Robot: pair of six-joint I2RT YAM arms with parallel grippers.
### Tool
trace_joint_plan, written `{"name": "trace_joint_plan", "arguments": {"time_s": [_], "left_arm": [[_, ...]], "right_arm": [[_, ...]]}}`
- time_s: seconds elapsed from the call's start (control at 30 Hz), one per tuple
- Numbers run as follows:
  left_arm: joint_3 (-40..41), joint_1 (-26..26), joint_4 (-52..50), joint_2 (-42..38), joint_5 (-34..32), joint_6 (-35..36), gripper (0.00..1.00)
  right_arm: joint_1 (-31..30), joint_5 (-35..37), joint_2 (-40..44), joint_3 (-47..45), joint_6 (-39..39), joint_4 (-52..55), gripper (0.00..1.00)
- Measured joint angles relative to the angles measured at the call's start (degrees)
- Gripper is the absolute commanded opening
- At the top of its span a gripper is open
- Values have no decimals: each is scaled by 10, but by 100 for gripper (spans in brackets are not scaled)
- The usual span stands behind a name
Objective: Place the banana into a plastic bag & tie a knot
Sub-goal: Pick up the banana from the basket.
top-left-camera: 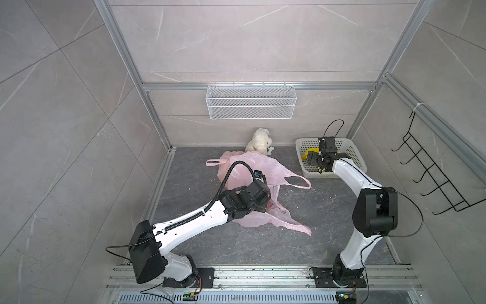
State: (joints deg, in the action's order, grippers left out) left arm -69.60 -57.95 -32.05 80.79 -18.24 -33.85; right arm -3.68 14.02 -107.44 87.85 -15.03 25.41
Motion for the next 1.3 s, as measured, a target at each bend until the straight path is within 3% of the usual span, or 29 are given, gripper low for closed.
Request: {"name": "trace_joint_plan", "arguments": {"time_s": [0.6, 0.97, 1.3], "left_arm": [[4, 1, 24, -6, 52, 9, 0], [-43, -74, 24, -5, 96, 55, 0], [-49, -29, -10, 59, 93, 36, 0]], "right_arm": [[24, 33, -174, 141, 41, 50, 72], [24, 38, -179, 154, 46, 63, 49], [18, 31, -129, 104, 41, 55, 38]]}}
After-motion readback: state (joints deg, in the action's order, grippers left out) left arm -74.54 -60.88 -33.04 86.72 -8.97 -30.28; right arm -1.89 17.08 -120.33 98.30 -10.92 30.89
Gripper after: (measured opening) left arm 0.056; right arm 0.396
